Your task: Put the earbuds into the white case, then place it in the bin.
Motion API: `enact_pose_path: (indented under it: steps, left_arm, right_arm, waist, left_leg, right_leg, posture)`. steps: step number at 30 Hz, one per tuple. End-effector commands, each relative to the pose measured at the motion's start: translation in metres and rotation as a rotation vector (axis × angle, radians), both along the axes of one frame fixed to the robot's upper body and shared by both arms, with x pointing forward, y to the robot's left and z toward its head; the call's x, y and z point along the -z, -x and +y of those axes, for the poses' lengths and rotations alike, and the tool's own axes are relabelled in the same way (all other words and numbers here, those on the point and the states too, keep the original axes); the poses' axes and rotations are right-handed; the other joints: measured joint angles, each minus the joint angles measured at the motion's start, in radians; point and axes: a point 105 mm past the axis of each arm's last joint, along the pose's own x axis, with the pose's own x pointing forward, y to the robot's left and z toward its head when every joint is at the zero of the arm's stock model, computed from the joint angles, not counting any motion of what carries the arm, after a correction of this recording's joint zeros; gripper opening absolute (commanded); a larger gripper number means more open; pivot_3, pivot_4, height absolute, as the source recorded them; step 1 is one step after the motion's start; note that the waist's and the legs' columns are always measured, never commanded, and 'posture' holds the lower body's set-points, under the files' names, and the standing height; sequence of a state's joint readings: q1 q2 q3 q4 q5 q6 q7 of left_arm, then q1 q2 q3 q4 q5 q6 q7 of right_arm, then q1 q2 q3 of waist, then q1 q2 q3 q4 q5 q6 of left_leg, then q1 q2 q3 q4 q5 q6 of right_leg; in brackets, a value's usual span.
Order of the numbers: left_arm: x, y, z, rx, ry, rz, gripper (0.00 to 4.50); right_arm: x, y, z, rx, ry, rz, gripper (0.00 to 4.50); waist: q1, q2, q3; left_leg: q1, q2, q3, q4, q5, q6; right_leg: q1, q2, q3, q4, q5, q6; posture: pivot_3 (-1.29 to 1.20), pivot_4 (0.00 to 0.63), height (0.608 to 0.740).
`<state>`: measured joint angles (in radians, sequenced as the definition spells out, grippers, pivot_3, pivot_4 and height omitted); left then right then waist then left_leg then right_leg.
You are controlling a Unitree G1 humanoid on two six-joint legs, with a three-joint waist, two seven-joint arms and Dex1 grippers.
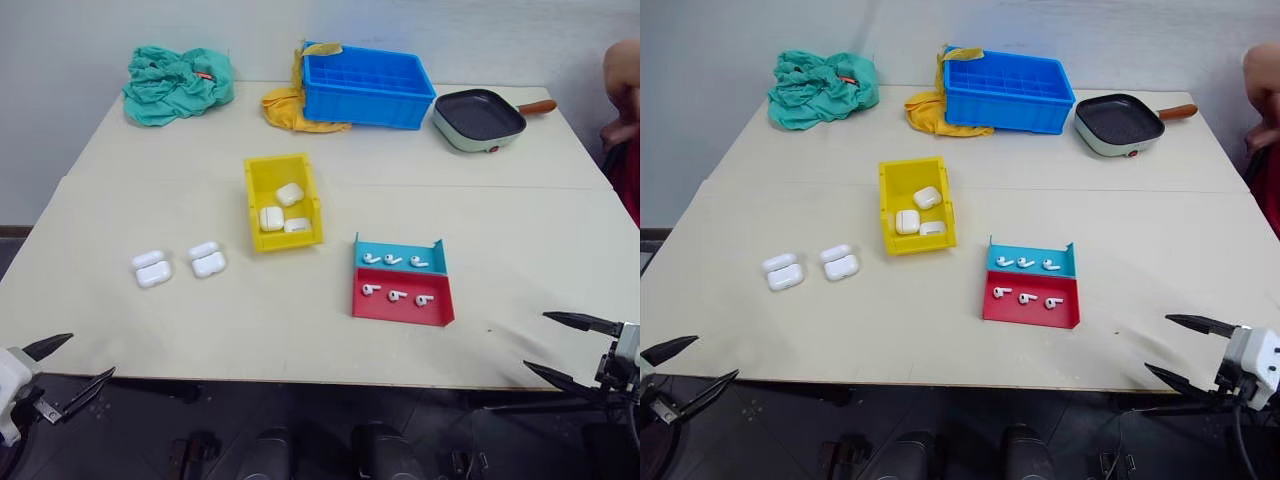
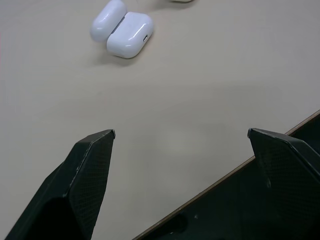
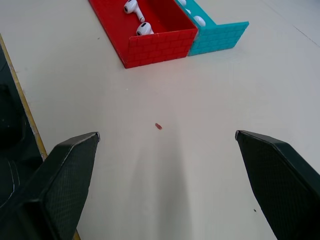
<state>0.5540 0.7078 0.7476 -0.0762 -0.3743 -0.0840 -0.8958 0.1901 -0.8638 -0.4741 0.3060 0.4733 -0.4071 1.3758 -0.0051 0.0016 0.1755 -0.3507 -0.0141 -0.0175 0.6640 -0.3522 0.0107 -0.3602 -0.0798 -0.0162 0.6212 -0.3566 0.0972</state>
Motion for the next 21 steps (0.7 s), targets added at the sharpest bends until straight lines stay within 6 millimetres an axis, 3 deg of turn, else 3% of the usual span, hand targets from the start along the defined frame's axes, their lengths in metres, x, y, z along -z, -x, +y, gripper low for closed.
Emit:
enact_pose_path:
  steps: [1,4,6,8,12,16,19,21]
  left_arm:
    - [-0.013,-0.001,0.000,-0.008,-0.026,-0.061,4.47]
    - [-0.016,0.000,0.003,-0.048,0.004,-0.084,4.47]
    - [-0.018,0.005,0.009,-0.108,0.038,-0.091,4.47]
    - [-0.020,0.014,0.023,-0.248,0.158,-0.094,4.47]
    - [-0.022,0.030,0.047,-0.476,0.203,-0.149,4.47]
    - [-0.004,0.057,0.076,-0.786,0.282,-0.077,4.47]
    - [-0.007,0.062,0.073,-0.849,0.390,-0.065,4.47]
    - [-0.016,0.056,0.062,-0.816,0.437,-0.043,4.47]
  right_arm:
    - [-0.007,-0.007,0.009,-0.024,-0.008,-0.049,4.50]
    - [-0.010,-0.012,0.017,-0.040,-0.044,-0.062,4.50]
    - [-0.023,-0.017,0.033,-0.091,-0.125,-0.129,4.50]
    - [-0.035,-0.023,0.051,-0.123,-0.224,-0.188,4.50]
    - [-0.060,-0.025,0.080,-0.188,-0.424,-0.306,4.50]
    - [-0.058,-0.011,0.104,-0.362,-0.390,-0.316,4.50]
    - [-0.057,-0.009,0.107,-0.416,-0.340,-0.367,4.50]
    - [-0.049,-0.007,0.109,-0.476,-0.300,-0.362,4.50]
  waist:
    - [-0.001,0.000,0.000]
    - [-0.002,0.000,0.000]
    - [-0.003,0.000,0.000]
    - [-0.007,0.000,0.000]
    - [-0.011,0.000,0.000]
    - [-0.004,-0.001,0.000]
    - [0.004,-0.003,-0.001]
    - [0.004,-0.004,-0.002]
  left_leg:
    - [0.000,0.000,0.000,0.000,0.000,0.000]
    - [0.000,0.000,0.000,0.000,0.000,0.000]
    - [0.000,0.000,0.000,0.000,0.000,0.000]
    - [0.000,0.001,0.000,0.000,0.000,-0.001]
    - [0.000,0.001,-0.001,0.000,0.000,-0.001]
    - [0.000,0.001,-0.002,0.000,-0.001,-0.001]
    - [0.000,0.001,-0.002,0.001,-0.001,0.000]
    - [0.000,0.001,-0.003,0.002,-0.001,0.000]
  right_leg:
    - [0.000,0.000,0.000,0.000,0.000,0.000]
    - [0.000,0.000,0.000,0.000,0.000,0.000]
    - [0.000,0.000,0.000,0.000,0.000,0.000]
    - [0.000,0.000,-0.001,0.001,0.000,0.000]
    - [-0.001,0.001,-0.001,0.003,0.000,0.001]
    - [-0.001,0.001,-0.002,0.004,0.000,0.001]
    - [0.000,0.000,-0.002,0.004,0.001,0.001]
    - [0.001,0.000,-0.002,0.004,0.001,0.001]
  posture:
    - [0.00,0.150,0.740]
    - [0.00,0.150,0.740]
    - [0.00,0.150,0.740]
    - [0.00,0.150,0.740]
    - [0.00,0.150,0.740]
    - [0.00,0.150,0.740]
    - [0.00,0.150,0.740]
    - [0.00,0.150,0.740]
